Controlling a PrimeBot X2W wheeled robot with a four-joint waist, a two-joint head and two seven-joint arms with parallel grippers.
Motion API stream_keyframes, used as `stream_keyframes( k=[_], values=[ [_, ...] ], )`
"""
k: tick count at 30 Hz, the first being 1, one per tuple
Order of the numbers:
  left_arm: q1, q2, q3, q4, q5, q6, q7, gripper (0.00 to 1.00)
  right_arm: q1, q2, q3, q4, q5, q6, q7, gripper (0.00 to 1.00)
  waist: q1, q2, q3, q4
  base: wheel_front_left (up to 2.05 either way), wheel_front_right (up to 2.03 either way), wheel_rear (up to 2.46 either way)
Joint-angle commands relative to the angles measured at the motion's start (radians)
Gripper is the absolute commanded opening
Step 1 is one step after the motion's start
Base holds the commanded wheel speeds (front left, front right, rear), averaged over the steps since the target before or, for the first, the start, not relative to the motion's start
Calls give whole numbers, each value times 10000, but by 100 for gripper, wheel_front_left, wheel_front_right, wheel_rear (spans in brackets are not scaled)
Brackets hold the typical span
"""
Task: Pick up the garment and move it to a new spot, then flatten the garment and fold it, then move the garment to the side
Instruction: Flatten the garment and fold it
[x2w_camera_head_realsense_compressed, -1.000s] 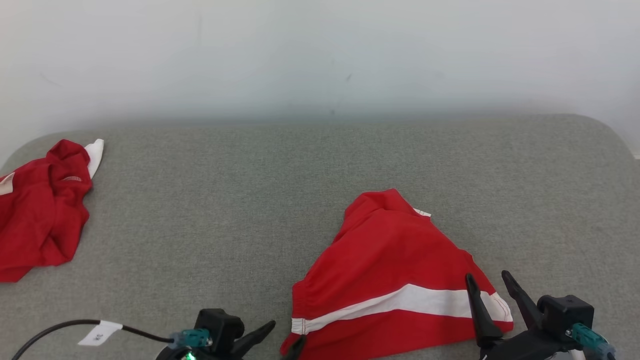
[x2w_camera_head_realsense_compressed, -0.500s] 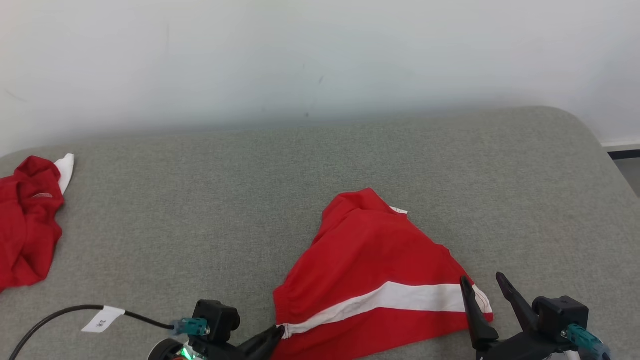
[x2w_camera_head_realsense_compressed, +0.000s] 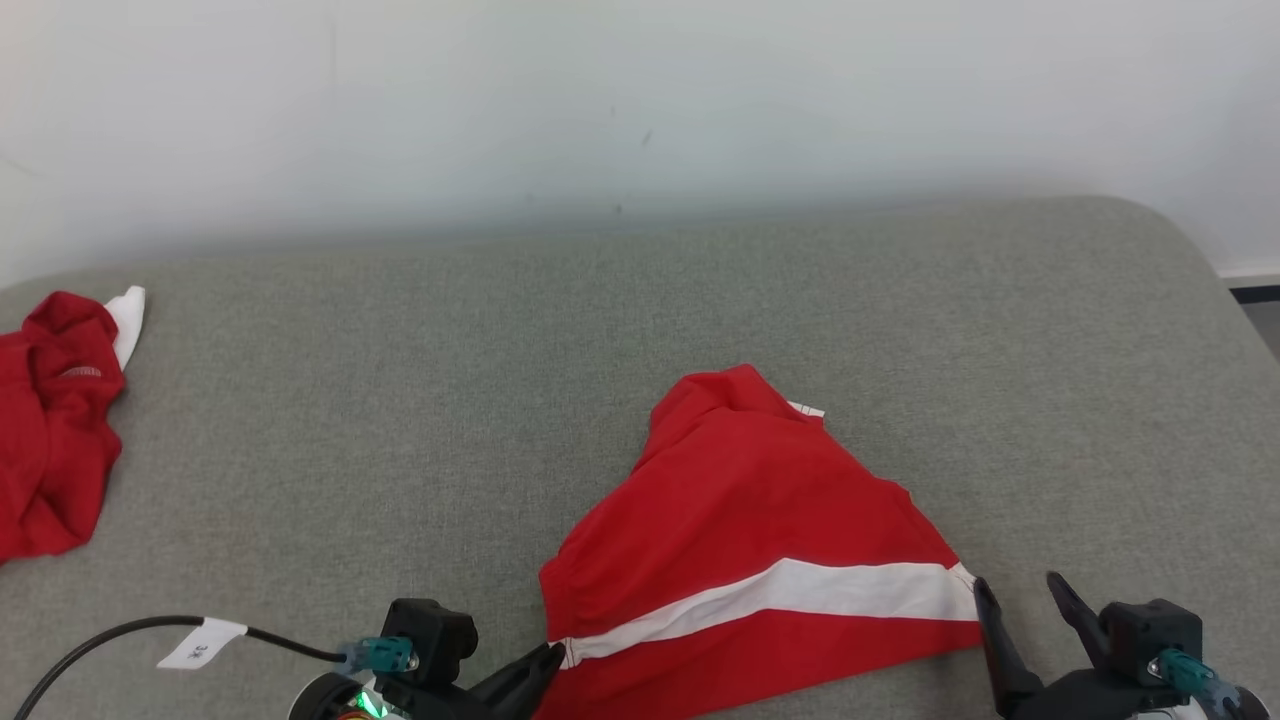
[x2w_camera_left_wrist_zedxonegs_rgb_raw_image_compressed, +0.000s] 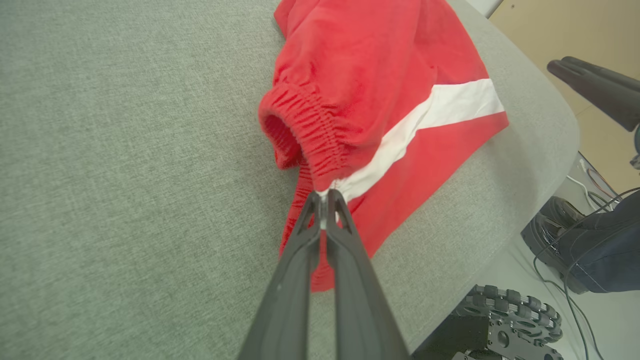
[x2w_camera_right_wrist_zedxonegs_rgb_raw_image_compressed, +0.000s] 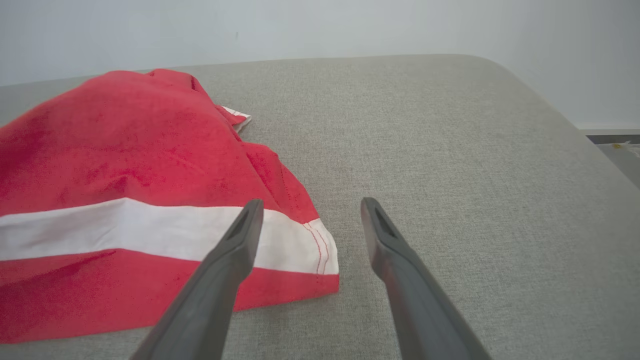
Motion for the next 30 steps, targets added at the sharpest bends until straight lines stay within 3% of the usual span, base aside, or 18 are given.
stream_keyframes(
  k=[1, 13, 21, 30],
  values=[
    [-101, 26, 30, -63, 146, 59, -107, 0, 134, -34, -160, 154, -129, 34, 33, 100, 0, 0, 183, 103, 0, 0, 0],
    [-191, -133, -38, -203, 411, 379, -330, 0, -526, 530, -1194, 1165, -891, 33, 415, 100, 0, 0, 769, 382, 0, 0, 0],
    [-333, -248, -147, -144, 368, 310, -314, 0, -995, 608, -2025, 1119, -1936, 31, 1521, 100, 0, 0, 850, 608, 0, 0, 0],
    [-438, -316, -112, -73, 324, 371, -405, 0, -1192, 604, -1544, 1265, -1909, 31, 2217, 100, 0, 0, 1031, 698, 0, 0, 0]
  ],
)
